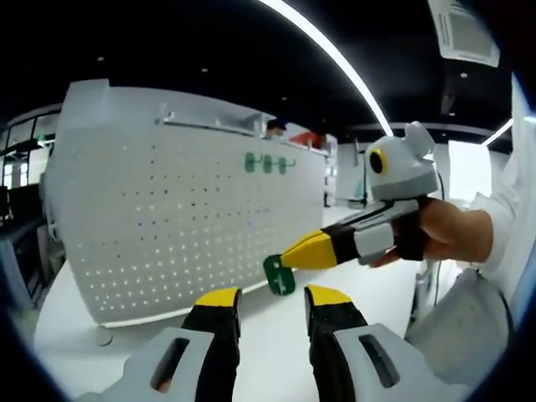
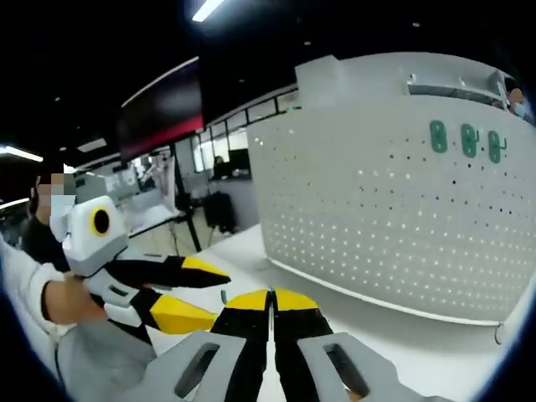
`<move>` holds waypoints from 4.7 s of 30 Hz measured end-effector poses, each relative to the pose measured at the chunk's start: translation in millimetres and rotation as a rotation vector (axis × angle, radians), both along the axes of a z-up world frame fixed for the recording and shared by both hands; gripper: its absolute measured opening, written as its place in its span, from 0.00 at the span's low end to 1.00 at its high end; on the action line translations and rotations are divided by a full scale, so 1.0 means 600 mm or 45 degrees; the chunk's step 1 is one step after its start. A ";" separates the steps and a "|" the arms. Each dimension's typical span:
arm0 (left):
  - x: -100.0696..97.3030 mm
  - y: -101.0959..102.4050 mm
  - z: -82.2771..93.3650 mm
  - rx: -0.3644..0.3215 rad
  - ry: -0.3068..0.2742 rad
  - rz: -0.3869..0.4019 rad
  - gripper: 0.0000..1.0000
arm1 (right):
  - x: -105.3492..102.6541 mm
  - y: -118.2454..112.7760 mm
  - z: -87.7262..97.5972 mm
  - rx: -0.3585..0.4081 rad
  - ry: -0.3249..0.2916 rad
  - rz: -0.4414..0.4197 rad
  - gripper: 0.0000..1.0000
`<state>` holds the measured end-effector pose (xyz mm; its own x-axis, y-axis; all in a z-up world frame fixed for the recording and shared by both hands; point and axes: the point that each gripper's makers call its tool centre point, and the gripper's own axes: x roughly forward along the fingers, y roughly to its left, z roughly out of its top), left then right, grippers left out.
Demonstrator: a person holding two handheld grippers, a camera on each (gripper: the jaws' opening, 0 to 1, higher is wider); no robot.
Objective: Insert the hook assembly into the mounting plate slot until the hook locks in place.
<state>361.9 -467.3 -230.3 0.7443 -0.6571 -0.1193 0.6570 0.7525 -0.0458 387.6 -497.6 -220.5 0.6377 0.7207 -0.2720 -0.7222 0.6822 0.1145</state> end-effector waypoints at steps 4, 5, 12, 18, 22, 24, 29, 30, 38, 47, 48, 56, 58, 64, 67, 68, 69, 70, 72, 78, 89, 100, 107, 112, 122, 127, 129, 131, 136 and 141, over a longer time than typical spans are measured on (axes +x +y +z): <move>0.005 0.000 0.006 -0.018 -0.003 0.015 0.30 | -0.003 0.004 0.008 0.018 -0.008 0.010 0.00; 0.005 0.000 0.007 -0.022 -0.002 0.014 0.29 | -0.004 0.006 0.012 0.034 -0.006 0.014 0.00; 0.007 0.001 0.020 -0.038 -0.025 0.042 0.19 | -0.009 0.010 0.021 0.056 -0.014 0.026 0.00; 0.007 -0.007 0.026 -0.039 -0.047 0.037 0.16 | -0.012 0.014 0.026 0.083 -0.001 0.037 0.00; 0.008 -0.007 0.029 -0.038 -0.061 0.043 0.14 | -0.013 0.019 0.031 0.092 -0.002 0.046 0.00; 0.008 -0.007 0.031 -0.033 -0.070 0.047 0.12 | -0.014 0.020 0.031 0.091 -0.004 0.049 0.00; 0.008 -0.009 0.031 -0.026 -0.076 0.046 0.10 | -0.017 0.023 0.030 0.098 0.004 0.058 0.00; 0.008 -0.009 0.031 -0.026 -0.077 0.048 0.11 | -0.018 0.024 0.031 0.101 0.006 0.060 0.00; 0.009 -0.013 0.032 -0.022 -0.085 0.052 0.07 | -0.020 0.026 0.034 0.109 0.009 0.072 0.00; 0.006 -0.021 0.032 -0.020 -0.086 0.049 0.05 | -0.024 0.019 0.032 0.105 0.010 0.076 0.00; 0.005 -0.024 0.031 -0.018 -0.088 0.047 0.05 | -0.024 0.018 0.031 0.103 0.010 0.076 0.00; 0.003 -0.034 0.033 -0.028 -0.084 0.052 0.04 | -0.029 0.005 0.033 0.084 -0.004 0.085 0.00; 0.001 -0.038 0.034 -0.031 -0.083 0.053 0.04 | -0.030 0.001 0.035 0.079 -0.006 0.089 0.00; -0.002 -0.050 0.035 -0.027 -0.082 0.070 0.04 | -0.036 -0.008 0.037 0.021 -0.049 0.115 0.00; -0.005 -0.059 0.038 -0.035 -0.080 0.079 0.04 | -0.039 -0.017 0.039 0.001 -0.073 0.130 0.00; -0.005 -0.061 0.039 -0.038 -0.080 0.084 0.04 | -0.039 -0.020 0.040 -0.002 -0.077 0.134 0.00; -0.005 -0.066 0.039 -0.037 -0.077 0.088 0.04 | -0.040 -0.024 0.040 -0.013 -0.087 0.139 0.00; -0.006 -0.070 0.039 -0.035 -0.077 0.088 0.04 | -0.040 -0.027 0.042 -0.017 -0.103 0.141 0.00; -0.006 -0.076 0.038 -0.029 -0.077 0.095 0.04 | -0.040 -0.035 0.045 -0.019 -0.118 0.145 0.00; -0.005 -0.090 0.050 -0.041 -0.095 0.127 0.04 | -0.037 -0.065 0.055 -0.033 -0.164 0.135 0.07; 0.011 -0.115 0.072 -0.009 -0.137 0.193 0.03 | -0.030 -0.124 0.069 -0.041 -0.239 0.103 0.16; 0.045 -0.126 0.100 0.016 -0.178 0.239 0.03 | -0.015 -0.181 0.074 -0.019 -0.257 0.039 0.32; 0.076 -0.133 0.139 0.042 -0.231 0.268 0.03 | -0.009 -0.210 0.085 0.011 -0.271 -0.009 0.37; 0.101 -0.144 0.169 0.056 -0.285 0.289 0.03 | -0.002 -0.229 0.088 0.032 -0.271 -0.047 0.39; 0.148 -0.152 0.203 0.079 -0.354 0.375 0.03 | 0.002 -0.265 0.105 0.037 -0.309 -0.120 0.44; 0.165 -0.157 0.205 0.082 -0.358 0.414 0.03 | 0.005 -0.288 0.123 0.025 -0.370 -0.178 0.48; 0.174 -0.162 0.206 0.084 -0.353 0.417 0.03 | 0.007 -0.298 0.128 0.021 -0.386 -0.198 0.49; 0.179 -0.166 0.207 0.088 -0.352 0.415 0.03 | 0.010 -0.308 0.132 0.022 -0.398 -0.218 0.50; 0.198 -0.170 0.208 0.097 -0.347 0.417 0.03 | 0.017 -0.331 0.135 0.024 -0.410 -0.258 0.56; 0.225 -0.171 0.209 0.100 -0.330 0.426 0.03 | 0.021 -0.351 0.136 0.026 -0.409 -0.270 0.64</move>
